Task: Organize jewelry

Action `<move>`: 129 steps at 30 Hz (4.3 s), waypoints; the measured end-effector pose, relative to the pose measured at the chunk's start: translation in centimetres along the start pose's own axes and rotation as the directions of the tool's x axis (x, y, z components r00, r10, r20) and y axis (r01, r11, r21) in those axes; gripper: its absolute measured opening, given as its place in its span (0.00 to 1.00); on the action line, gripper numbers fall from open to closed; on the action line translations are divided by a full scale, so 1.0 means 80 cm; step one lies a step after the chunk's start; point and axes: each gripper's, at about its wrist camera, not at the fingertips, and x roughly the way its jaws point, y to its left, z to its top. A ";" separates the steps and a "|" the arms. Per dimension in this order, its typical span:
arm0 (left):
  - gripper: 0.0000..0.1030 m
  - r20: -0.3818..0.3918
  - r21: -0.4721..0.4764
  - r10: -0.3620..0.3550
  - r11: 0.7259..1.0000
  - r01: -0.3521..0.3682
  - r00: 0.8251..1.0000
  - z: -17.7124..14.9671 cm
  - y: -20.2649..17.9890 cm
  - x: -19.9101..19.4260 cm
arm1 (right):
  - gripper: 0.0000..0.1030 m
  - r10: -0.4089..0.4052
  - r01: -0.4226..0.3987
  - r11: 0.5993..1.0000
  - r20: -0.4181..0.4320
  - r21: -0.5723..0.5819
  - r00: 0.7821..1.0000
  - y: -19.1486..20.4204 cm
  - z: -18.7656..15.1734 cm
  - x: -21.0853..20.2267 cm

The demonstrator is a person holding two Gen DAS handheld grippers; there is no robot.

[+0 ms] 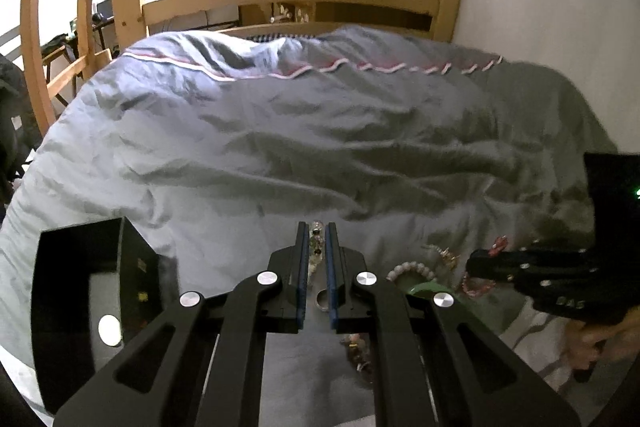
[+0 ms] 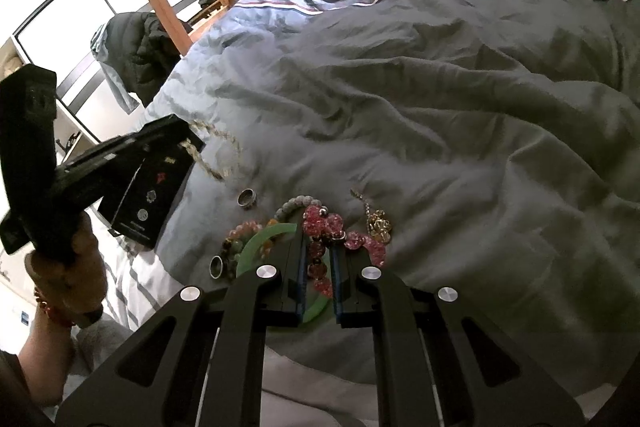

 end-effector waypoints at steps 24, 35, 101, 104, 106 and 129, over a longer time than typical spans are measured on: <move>0.08 0.033 -0.014 0.031 0.999 -0.031 0.999 -0.021 0.005 -0.097 | 0.10 -0.022 0.039 0.980 0.088 -0.197 0.996 0.063 0.002 -0.062; 0.08 0.058 -0.049 0.091 0.995 -0.088 0.994 -0.023 0.048 -0.142 | 0.11 0.018 0.012 0.957 0.099 -0.290 0.995 0.119 0.009 -0.079; 0.08 0.062 -0.137 0.182 0.976 -0.172 0.981 -0.026 0.121 -0.165 | 0.08 0.103 -0.104 0.971 -0.013 -0.216 0.995 0.178 0.072 -0.018; 0.08 0.054 -0.152 0.191 0.972 -0.181 0.980 -0.028 0.134 -0.167 | 0.08 0.107 -0.108 0.966 -0.019 -0.233 0.994 0.195 0.076 -0.009; 0.08 0.048 -0.156 0.205 0.968 -0.195 0.978 -0.029 0.141 -0.168 | 0.08 0.112 -0.114 0.962 -0.026 -0.248 0.993 0.209 0.078 -0.002; 0.08 -0.058 -0.277 0.146 0.948 -0.156 0.988 -0.053 0.214 -0.144 | 0.08 0.206 -0.233 0.927 -0.121 -0.295 0.971 0.325 0.088 0.096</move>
